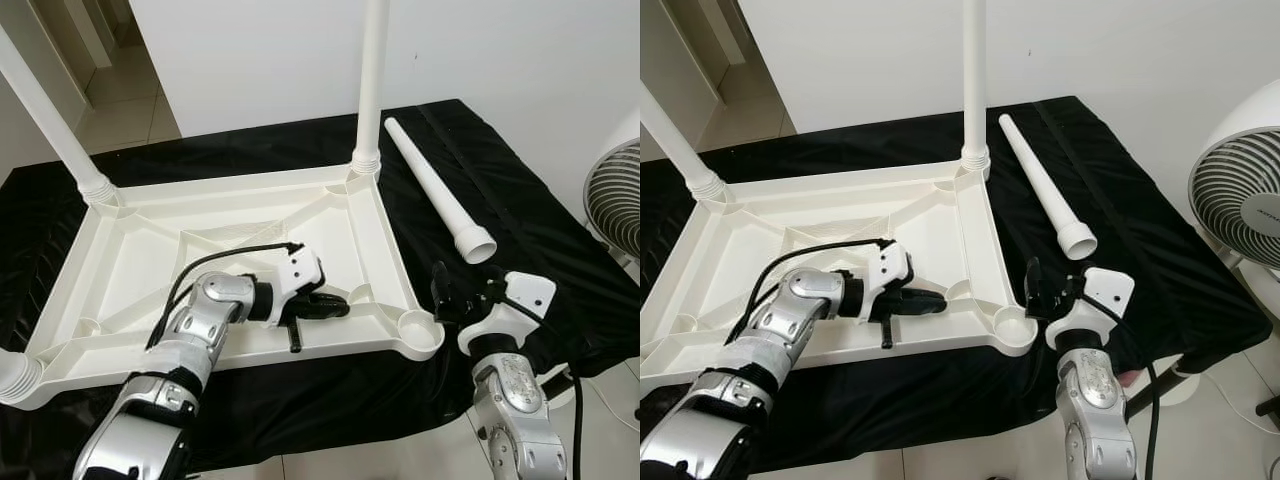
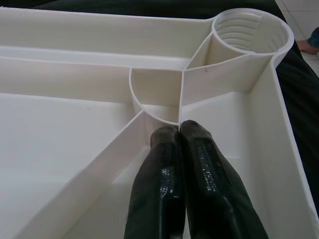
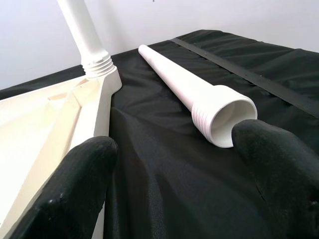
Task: Building children table
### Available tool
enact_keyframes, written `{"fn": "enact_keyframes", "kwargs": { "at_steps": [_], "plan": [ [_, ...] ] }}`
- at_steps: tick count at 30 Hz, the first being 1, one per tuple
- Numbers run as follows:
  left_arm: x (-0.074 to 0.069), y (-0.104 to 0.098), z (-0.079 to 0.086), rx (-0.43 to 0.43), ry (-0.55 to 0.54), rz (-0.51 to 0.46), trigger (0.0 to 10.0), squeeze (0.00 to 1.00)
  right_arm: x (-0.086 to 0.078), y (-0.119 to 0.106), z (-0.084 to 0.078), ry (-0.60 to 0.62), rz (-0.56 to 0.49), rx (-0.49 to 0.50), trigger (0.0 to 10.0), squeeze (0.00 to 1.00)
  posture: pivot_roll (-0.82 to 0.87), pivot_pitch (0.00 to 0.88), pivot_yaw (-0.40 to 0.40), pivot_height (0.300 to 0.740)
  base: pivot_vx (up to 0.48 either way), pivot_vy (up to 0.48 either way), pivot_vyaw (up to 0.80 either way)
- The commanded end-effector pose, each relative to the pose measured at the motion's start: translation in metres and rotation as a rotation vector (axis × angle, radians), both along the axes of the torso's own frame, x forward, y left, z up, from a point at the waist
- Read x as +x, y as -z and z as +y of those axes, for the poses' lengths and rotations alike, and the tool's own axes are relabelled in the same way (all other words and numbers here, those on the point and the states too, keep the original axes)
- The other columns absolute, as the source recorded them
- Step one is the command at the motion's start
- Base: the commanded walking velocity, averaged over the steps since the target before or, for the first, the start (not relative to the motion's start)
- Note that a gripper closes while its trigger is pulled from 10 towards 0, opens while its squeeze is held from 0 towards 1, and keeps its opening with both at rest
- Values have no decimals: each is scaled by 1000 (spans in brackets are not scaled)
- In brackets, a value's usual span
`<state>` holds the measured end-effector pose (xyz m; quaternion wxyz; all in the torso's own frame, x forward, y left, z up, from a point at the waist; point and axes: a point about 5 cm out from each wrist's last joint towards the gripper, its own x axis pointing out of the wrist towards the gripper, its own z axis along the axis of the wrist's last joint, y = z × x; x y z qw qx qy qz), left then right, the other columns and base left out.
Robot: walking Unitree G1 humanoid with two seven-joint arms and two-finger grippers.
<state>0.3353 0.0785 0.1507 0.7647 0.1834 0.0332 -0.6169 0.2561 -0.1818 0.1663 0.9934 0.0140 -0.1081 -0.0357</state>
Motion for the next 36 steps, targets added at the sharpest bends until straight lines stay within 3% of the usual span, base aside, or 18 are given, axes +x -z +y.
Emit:
{"fn": "enact_keyframes", "kwargs": {
  "at_steps": [1, 7, 8, 13, 18, 19, 20, 22, 24, 27, 31, 36],
  "plan": [
    [22, 1, 24, -111, -577, -135, 10000, 1000, 1, 1, 3, -10, 5, 5, 10000, 0, -80, 129, 88, 740, 0, 0, 0],
    [13, -5, 21, -96, -459, -171, 10000, 1000, 6, -1, 5, -32, -3, -2, 10000, 0, -74, 121, 78, 740, 0, 0, 0],
    [5, -8, 21, -74, -383, -191, 10000, 0, 10, -3, 6, -43, -9, -6, 10000, 0, -70, 112, 69, 740, 0, 0, 0],
    [-14, -16, 32, -21, -233, -226, 10000, 0, 19, -6, 5, -54, -23, -15, 10000, 0, -60, 98, 61, 740, 0, 0, 0],
    [-18, -19, 38, -20, -224, -215, 10000, 0, 21, -7, 5, -56, -26, -17, 10000, 0, -59, 95, 59, 740, 0, 0, 0],
    [-19, -27, 42, -142, -273, -160, 10000, 0, 27, -4, 5, -35, -3, -27, 10000, 0, -51, 83, 59, 740, 0, 0, 0],
    [-19, -31, 41, -198, -291, -139, 10000, 0, 29, -3, 5, -26, 9, -29, 10000, 0, -50, 80, 59, 740, 0, 0, 0],
    [-19, -31, 41, -198, -291, -139, 10000, 0, 29, -3, 5, -26, 9, -29, 10000, 0, -50, 80, 59, 740, 0, 0, 0],
    [-19, -38, 36, -285, -336, -124, 10000, 0, 33, -1, 3, -6, 27, -33, 10000, 0, -44, 68, 57, 740, 0, 0, 0],
    [-19, -42, 30, -339, -374, -116, 10000, 0, 36, -2, 3, 1, 27, -39, 10000, 0, -44, 68, 57, 740, 0, 0, 0],
    [-15, -51, 11, -482, -560, -109, 10000, 0, 49, -10, -7, 41, 0, -79, 10000, 0, -50, 52, 38, 740, 0, 0, 0],
    [-5, -59, 5, -527, -662, -107, 10000, 0, 58, -16, -21, 112, -12, -90, 10000, 0, -54, 55, 19, 740, 0, 0, 0]
  ]
}}
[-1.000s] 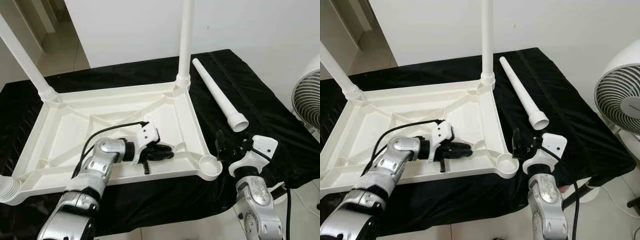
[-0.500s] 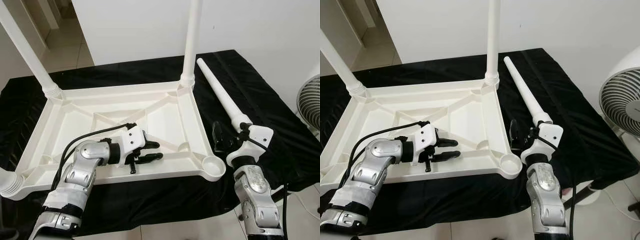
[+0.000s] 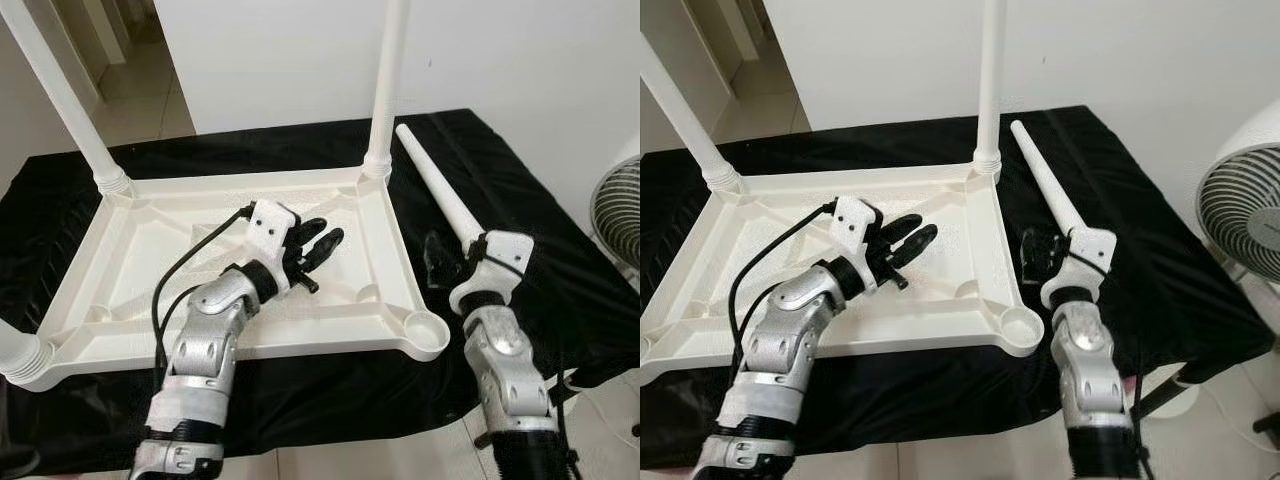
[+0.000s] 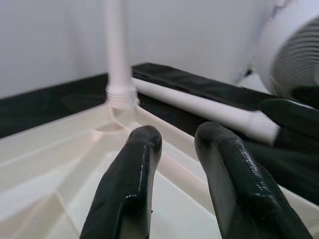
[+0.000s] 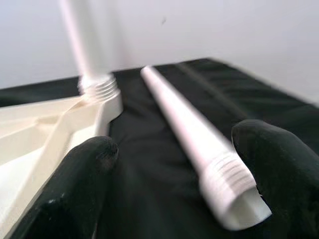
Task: Building children table
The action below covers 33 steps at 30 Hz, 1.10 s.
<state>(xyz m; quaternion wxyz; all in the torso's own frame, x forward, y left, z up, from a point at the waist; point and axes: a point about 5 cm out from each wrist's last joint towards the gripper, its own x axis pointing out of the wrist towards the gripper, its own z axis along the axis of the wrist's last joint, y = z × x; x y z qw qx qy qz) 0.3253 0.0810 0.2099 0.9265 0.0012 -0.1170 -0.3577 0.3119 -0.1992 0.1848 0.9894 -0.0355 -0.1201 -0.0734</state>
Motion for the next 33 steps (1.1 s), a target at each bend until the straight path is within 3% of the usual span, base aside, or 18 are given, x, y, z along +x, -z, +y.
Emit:
{"fn": "enact_keyframes", "kwargs": {
  "at_steps": [1, 5, 11, 12, 15, 20, 24, 26, 33],
  "plan": [
    [5, 0, 3, -19, -89, 26, 10000, 0, 2, 2, -4, 26, 7, 2, 10000, 0, -54, 55, 19, 740, 0, 0, 0],
    [6, -4, -2, -39, -111, 13, 10000, 0, 1, 1, -9, 71, -4, 15, 10000, 0, -62, 62, 13, 740, 0, 0, 0],
    [8, -8, -9, -107, -133, 37, 10000, 0, 1, 0, -15, 119, -42, 128, 10000, 0, -83, 79, 14, 740, 0, 0, 0],
    [8, -8, -9, -107, -133, 37, 10000, 0, 1, 0, -15, 119, -42, 128, 10000, 0, -83, 79, 14, 740, 0, 0, 0],
    [9, -10, -8, -95, -188, 29, 10000, 0, 3, -1, -18, 78, -65, 252, 10000, 0, -78, 82, 22, 740, 0, 0, 0],
    [10, -15, -7, -66, -213, 12, 10000, 0, 3, -1, -22, 69, -73, 295, 10000, 0, -66, 85, 26, 740, 0, 0, 0],
    [8, -18, -11, -57, -216, 17, 10000, 0, 3, -2, -32, 107, -66, 275, 10000, 0, -56, 87, 32, 740, 0, 0, 0],
    [3, -16, -19, -49, -205, 29, 10000, 0, 8, -7, -42, 158, -43, 188, 10000, 0, -44, 93, 46, 740, 0, 0, 0],
    [-5, -13, -29, -35, -183, 36, 10000, 0, 17, -15, -55, 193, -9, 69, 10000, 0, -26, 107, 56, 740, 0, 0, 0]
  ]
}}
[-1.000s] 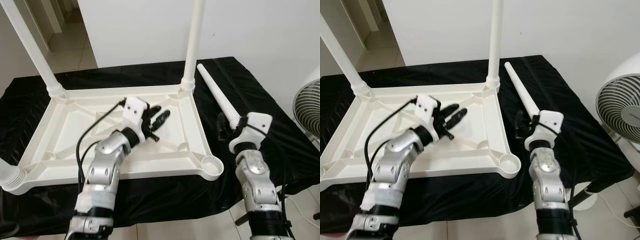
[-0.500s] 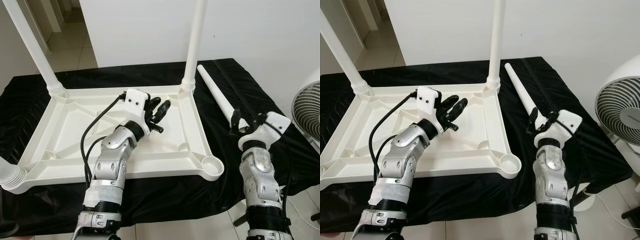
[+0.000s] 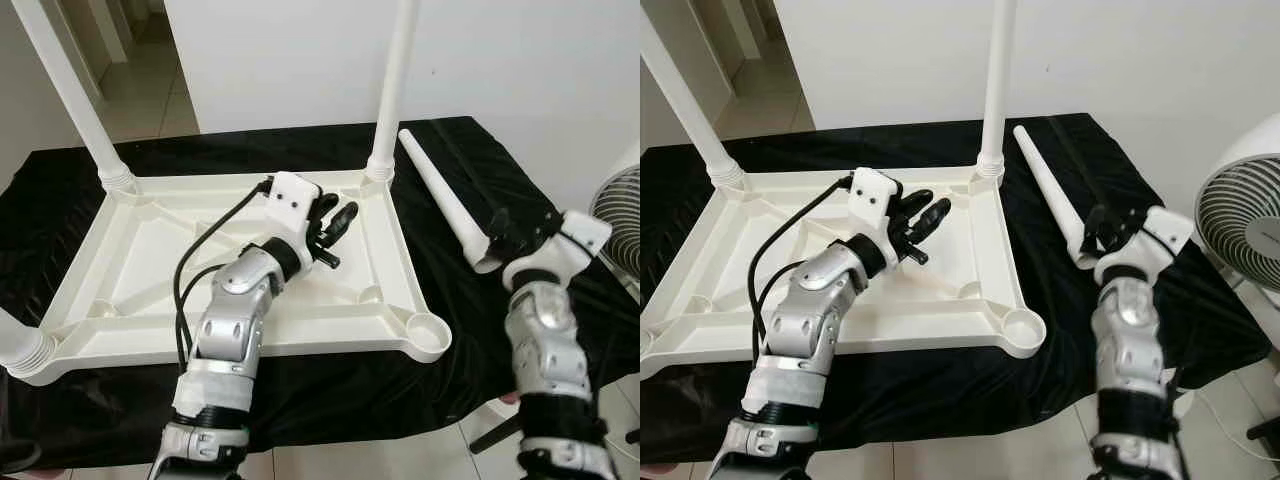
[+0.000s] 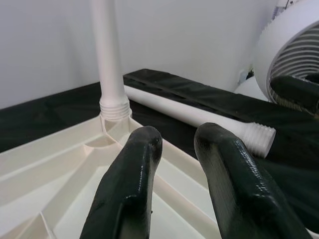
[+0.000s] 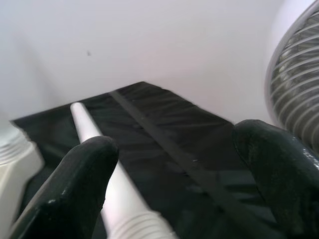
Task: Building children table
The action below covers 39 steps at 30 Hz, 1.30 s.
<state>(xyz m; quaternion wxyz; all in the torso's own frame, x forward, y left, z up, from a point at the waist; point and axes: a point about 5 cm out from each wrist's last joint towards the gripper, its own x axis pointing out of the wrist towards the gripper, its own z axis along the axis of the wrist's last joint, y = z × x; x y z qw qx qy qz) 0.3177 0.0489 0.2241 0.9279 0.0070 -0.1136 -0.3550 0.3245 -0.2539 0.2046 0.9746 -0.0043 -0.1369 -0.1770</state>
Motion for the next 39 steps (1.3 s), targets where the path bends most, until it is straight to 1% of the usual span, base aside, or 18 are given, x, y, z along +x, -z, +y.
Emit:
{"fn": "enact_keyframes", "kwargs": {
  "at_steps": [1, 2, 4, 8, 11, 15, 17, 18, 19, 20, 21, 23, 25, 27, 30, 33, 36, 39],
  "plan": [
    [2, 1, 3, -47, -176, 33, 10000, 0, 4, 5, 0, -7, 40, -10, 10000, 0, -26, 107, 56, 740, 0, 0, 0],
    [-1, 3, -1, -48, -162, 49, 10000, 0, 8, 4, -2, -36, 53, -20, 10000, 0, -18, 115, 56, 740, 0, 0, 0],
    [-3, 3, -3, -45, -159, 52, 10000, 0, 10, 4, -2, -51, 57, -19, 10000, 0, -18, 115, 56, 740, 0, 0, 0],
    [-8, 2, -8, -37, -140, 53, 10000, 0, 15, 4, 4, -129, 66, -45, 10000, 0, 4, 132, 51, 740, 0, 0, 0],
    [-10, -1, -12, -32, -134, 51, 10000, 0, 16, 5, 6, -159, 70, -15, 10000, 0, 10, 135, 45, 740, 0, 0, 0],
    [-12, -1, -12, -35, -134, 52, 10000, 0, 8, 6, 14, -196, 42, 12, 10000, 0, 12, 135, 40, 740, 0, 0, 0],
    [-13, -1, -11, -36, -135, 53, 10000, 0, -4, 10, 22, -223, 3, 41, 10000, 0, 10, 130, 39, 740, 0, 0, 0],
    [-13, -1, -11, -36, -135, 53, 10000, 0, -4, 10, 22, -223, 3, 41, 10000, 0, 10, 130, 39, 740, 0, 0, 0],
    [-13, -1, -11, -35, -136, 53, 10000, 0, -9, 11, 24, -226, -11, 57, 10000, 0, 10, 130, 39, 740, 0, 0, 0],
    [-13, -1, -12, -36, -130, 56, 10000, 0, -19, 15, 26, -209, -36, 90, 10000, 0, 3, 123, 42, 740, 0, 0, 0],
    [-13, -1, -12, -36, -130, 56, 10000, 0, -19, 15, 26, -209, -36, 90, 10000, 0, 3, 123, 42, 740, 0, 0, 0],
    [-13, 0, -14, -22, -100, 58, 10000, 0, -35, 26, 26, -177, -61, 169, 10000, 0, -6, 117, 56, 740, 0, 0, 0],
    [-14, 0, -15, -14, -83, 57, 10000, 0, -40, 31, 27, -169, -64, 193, 10000, 0, -7, 116, 60, 740, 0, 0, 0],
    [-15, 0, -16, -4, -67, 55, 10000, 0, -42, 34, 28, -168, -61, 206, 10000, 0, -8, 114, 69, 740, 0, 0, 0],
    [-20, -2, -18, 38, -7, 36, 10000, 0, -45, 47, 26, -165, -63, 276, 10000, 0, 5, 114, 89, 740, 0, 0, 0],
    [-21, -2, -18, 47, 3, 33, 10000, 0, -45, 49, 25, -165, -63, 287, 10000, 0, 5, 114, 89, 740, 0, 0, 0],
    [-23, -3, -17, 58, 9, 29, 10000, 0, -46, 58, 25, -166, -40, 304, 10000, 0, 20, 117, 92, 740, 0, 0, 0],
    [-23, -5, -14, 66, 0, 26, 10000, 0, -41, 64, 27, -196, -23, 332, 10000, 0, 61, 123, 93, 740, 0, 0, 0]
  ]
}}
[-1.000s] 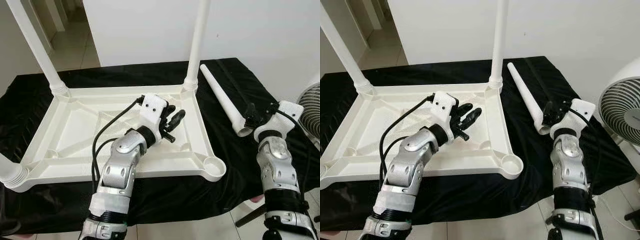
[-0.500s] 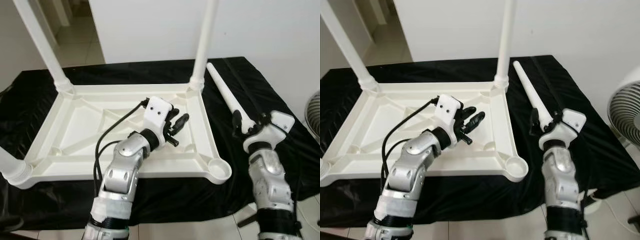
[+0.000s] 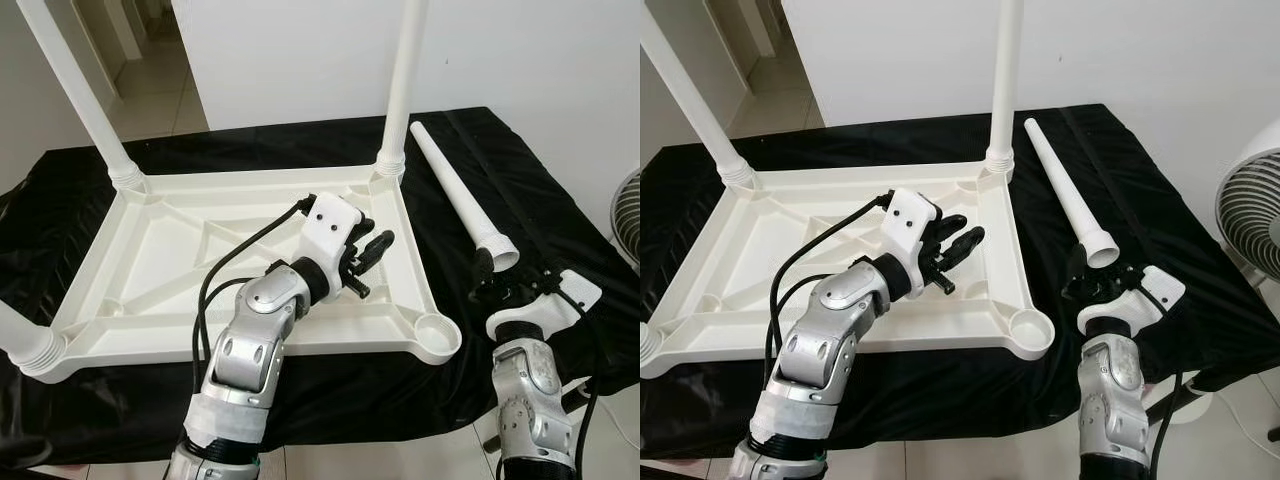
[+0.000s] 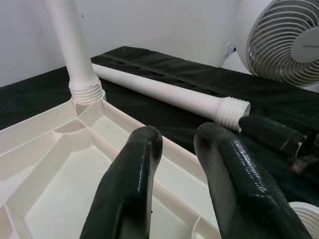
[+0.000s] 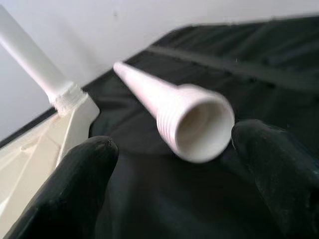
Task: Building children table
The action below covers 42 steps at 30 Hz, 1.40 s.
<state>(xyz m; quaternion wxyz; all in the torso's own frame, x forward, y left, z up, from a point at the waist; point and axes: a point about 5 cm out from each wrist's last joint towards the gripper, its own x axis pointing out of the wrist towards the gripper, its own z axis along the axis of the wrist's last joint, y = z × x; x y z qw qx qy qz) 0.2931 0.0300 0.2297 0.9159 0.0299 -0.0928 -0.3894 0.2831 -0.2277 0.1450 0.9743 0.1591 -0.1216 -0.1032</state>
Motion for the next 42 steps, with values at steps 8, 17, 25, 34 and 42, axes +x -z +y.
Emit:
{"fn": "enact_keyframes", "kwargs": {
  "at_steps": [8, 17, 25, 34, 42],
  "plan": [
    [-3, -1, 9, 7, -97, 5, 10000, 0, 24, 9, 4, -110, 24, 54, 10000, 0, 97, 127, 78, 740, 0, 0, 0],
    [-4, -3, 12, 2, -122, 9, 10000, 0, 46, -5, 6, -164, -10, 45, 10000, 0, 119, 125, 64, 740, 0, 0, 0],
    [-4, -5, 12, 3, -127, 7, 10000, 0, 60, -15, 2, -162, -48, 60, 10000, 0, 120, 119, 72, 740, 0, 0, 0],
    [-3, -8, 9, 5, -113, 2, 10000, 0, 85, -17, -7, -80, 75, 20, 10000, 0, 120, 109, 85, 740, 0, 0, 0],
    [-4, -6, 8, 13, -107, 6, 10000, 0, 89, -10, -8, -94, 94, 36, 0, 0, 133, 106, 98, 740, 0, 0, 0]
  ]
}}
